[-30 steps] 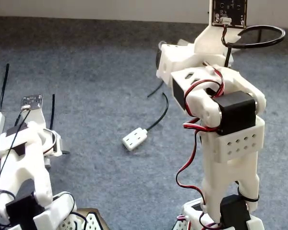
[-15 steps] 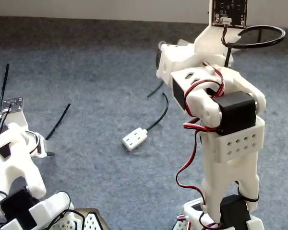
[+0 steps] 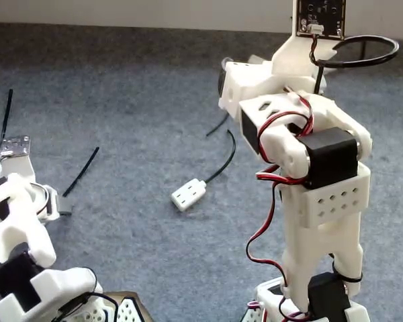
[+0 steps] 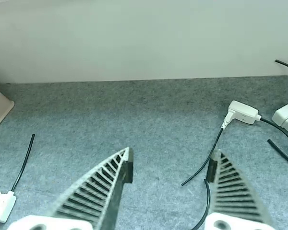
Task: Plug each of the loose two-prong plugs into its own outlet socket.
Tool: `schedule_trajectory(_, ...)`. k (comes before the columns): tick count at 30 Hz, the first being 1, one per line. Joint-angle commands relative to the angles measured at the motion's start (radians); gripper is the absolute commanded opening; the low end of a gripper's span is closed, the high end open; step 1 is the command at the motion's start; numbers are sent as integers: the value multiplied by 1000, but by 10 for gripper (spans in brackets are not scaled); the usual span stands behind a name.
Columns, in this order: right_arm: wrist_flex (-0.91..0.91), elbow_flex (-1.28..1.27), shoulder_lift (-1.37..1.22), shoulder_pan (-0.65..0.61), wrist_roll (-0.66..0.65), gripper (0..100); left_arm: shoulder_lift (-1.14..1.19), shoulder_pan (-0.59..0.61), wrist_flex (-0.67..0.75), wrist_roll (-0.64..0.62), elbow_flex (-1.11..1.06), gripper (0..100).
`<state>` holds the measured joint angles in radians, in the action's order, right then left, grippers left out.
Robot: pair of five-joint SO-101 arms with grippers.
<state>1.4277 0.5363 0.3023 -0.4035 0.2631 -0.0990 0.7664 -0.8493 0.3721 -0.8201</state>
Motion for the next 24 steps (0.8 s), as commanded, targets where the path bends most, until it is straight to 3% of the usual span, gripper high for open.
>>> schedule_trajectory(1, -22, 27, 27, -12, -12, 250, 110, -45, 3, 78, 4, 266)
schedule_trajectory(8, -22, 27, 27, -10, -12, 250, 104, -10, -57, 92, 28, 266)
schedule_trajectory(14, -22, 27, 27, -10, -12, 250, -61, 8, -437, 293, 117, 266)
schedule_trajectory(17, -22, 27, 27, -10, -12, 250, -116, 10, -554, 382, 116, 266)
schedule_trajectory(24, -22, 27, 28, -10, -12, 250, -131, 24, -583, 410, 133, 266)
